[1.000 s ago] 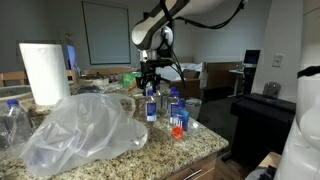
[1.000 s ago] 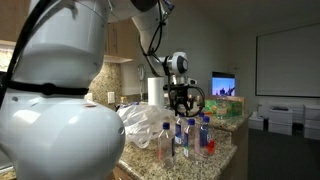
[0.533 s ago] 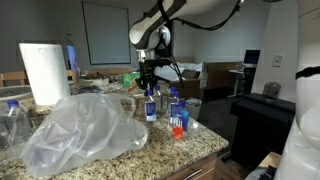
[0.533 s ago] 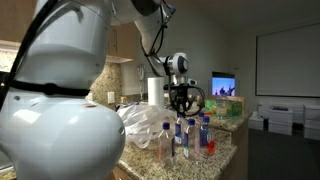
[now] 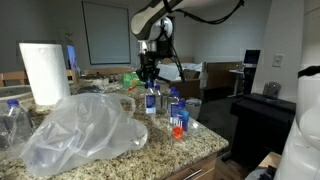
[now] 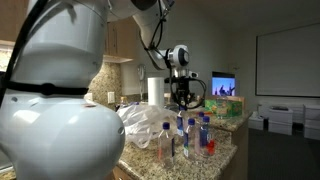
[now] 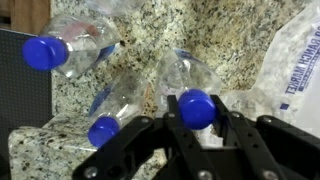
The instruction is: Put five clear bottles inside the white plastic bag
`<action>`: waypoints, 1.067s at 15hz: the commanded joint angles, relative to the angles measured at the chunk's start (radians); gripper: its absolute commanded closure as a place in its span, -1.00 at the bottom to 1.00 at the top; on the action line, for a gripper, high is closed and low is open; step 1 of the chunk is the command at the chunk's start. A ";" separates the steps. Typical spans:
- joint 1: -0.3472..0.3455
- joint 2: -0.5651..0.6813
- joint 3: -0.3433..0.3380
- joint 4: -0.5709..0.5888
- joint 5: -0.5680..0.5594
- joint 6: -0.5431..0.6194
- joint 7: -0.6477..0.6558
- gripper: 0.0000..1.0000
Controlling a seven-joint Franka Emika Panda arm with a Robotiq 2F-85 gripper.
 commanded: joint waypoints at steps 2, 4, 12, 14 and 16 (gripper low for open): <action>-0.013 -0.084 0.014 0.000 0.097 -0.120 -0.073 0.80; -0.010 -0.088 0.024 -0.021 0.204 -0.150 -0.116 0.80; 0.000 -0.039 0.041 -0.151 0.415 0.083 0.008 0.80; -0.001 -0.019 0.044 -0.161 0.480 0.166 0.040 0.80; 0.001 -0.005 0.048 -0.155 0.540 0.240 0.075 0.80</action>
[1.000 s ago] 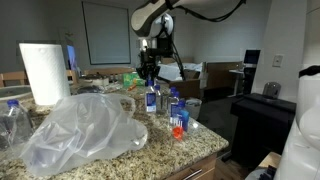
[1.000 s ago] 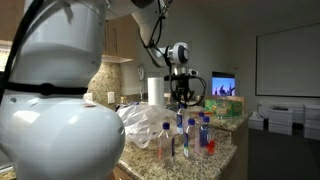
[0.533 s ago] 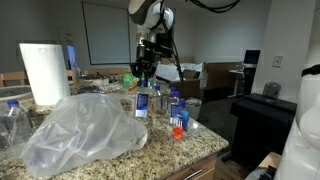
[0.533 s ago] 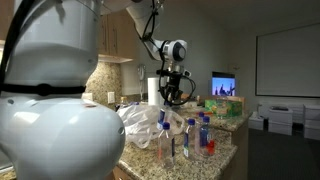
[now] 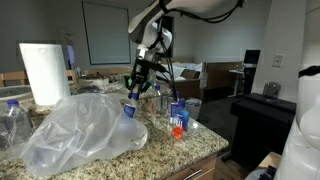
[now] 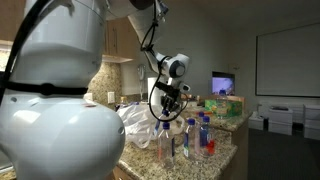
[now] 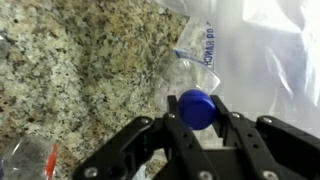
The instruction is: Put five clear bottles inside the white plastic bag
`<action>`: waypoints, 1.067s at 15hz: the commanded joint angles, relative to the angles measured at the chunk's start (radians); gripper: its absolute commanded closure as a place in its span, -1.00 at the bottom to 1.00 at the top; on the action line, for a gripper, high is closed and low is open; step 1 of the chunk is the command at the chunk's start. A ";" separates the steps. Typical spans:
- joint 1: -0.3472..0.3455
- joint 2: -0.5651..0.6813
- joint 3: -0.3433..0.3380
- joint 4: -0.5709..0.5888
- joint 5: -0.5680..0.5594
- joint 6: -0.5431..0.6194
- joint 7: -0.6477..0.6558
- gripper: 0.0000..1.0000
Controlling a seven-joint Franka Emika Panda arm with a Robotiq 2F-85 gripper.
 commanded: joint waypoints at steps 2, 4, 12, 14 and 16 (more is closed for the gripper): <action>0.003 0.010 0.012 0.001 0.104 0.160 0.088 0.80; 0.006 0.018 0.020 0.002 0.121 0.199 0.107 0.80; -0.008 0.032 0.067 0.017 0.376 0.182 0.067 0.80; -0.004 0.048 0.074 0.011 0.493 0.188 0.064 0.80; 0.003 0.083 0.084 0.014 0.599 0.177 0.056 0.80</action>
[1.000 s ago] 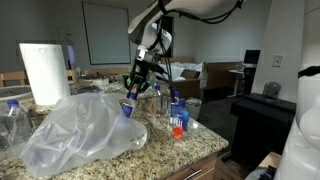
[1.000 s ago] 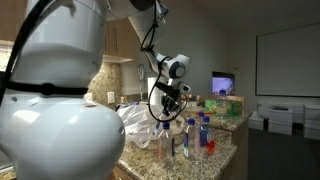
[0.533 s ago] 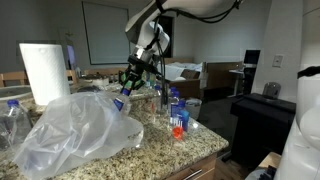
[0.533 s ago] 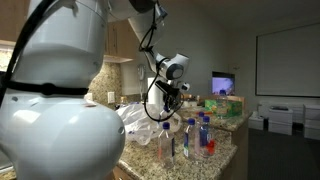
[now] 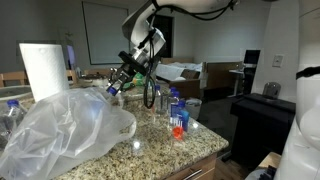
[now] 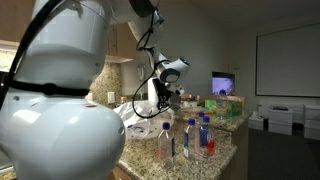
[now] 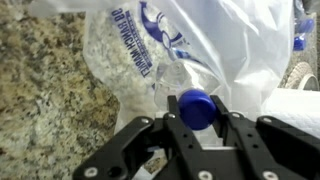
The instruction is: Put five clear bottles inside the white plastic bag
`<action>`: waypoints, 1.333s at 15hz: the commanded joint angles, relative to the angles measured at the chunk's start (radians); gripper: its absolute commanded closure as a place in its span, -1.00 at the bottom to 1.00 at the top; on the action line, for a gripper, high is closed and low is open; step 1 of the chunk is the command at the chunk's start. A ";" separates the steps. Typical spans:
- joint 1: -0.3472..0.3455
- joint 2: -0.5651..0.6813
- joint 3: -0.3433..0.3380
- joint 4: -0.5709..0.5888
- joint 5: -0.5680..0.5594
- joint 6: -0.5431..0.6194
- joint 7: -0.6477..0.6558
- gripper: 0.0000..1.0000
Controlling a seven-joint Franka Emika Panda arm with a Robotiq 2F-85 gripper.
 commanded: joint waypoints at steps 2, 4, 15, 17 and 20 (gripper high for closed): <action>0.008 0.083 0.025 0.008 0.229 -0.019 -0.038 0.80; 0.019 0.129 0.032 0.024 0.302 -0.031 -0.047 0.80; 0.078 0.208 0.020 0.071 0.332 -0.077 -0.103 -0.29; 0.072 0.187 0.005 0.052 0.315 -0.069 -0.132 -0.56; 0.056 0.156 -0.026 0.018 0.298 -0.059 -0.180 -0.95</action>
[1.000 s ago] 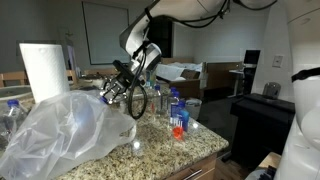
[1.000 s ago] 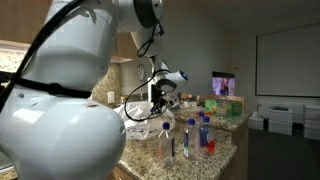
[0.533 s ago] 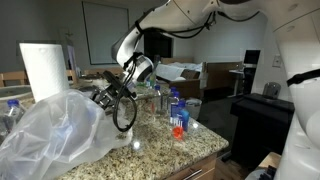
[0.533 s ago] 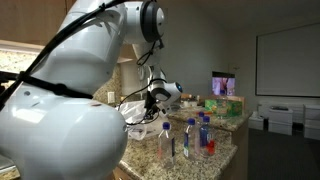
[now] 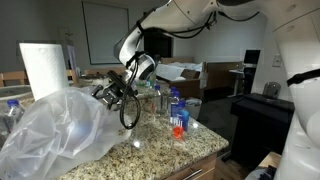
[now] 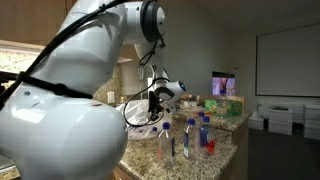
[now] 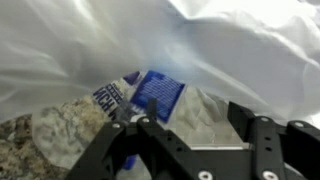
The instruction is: Put five clear bottles inside the white plastic bag
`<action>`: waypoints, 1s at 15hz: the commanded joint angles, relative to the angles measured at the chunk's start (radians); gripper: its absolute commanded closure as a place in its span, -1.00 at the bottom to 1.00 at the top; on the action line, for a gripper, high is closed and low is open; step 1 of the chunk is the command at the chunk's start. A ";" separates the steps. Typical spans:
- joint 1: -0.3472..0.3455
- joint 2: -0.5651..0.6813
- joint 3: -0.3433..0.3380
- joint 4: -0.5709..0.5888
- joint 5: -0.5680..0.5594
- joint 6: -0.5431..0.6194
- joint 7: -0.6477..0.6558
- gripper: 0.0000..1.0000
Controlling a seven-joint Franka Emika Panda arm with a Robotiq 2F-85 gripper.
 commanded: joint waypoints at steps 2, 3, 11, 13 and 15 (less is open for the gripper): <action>-0.023 -0.071 -0.037 -0.069 -0.031 0.010 -0.083 -1.00; -0.028 -0.076 -0.041 -0.074 -0.036 0.006 -0.105 -1.00; -0.039 -0.184 -0.089 -0.057 -0.314 -0.060 -0.204 -1.00; -0.045 -0.211 -0.105 -0.012 -0.479 -0.104 -0.171 -1.00; -0.057 -0.238 -0.109 0.049 -0.624 -0.149 -0.166 -1.00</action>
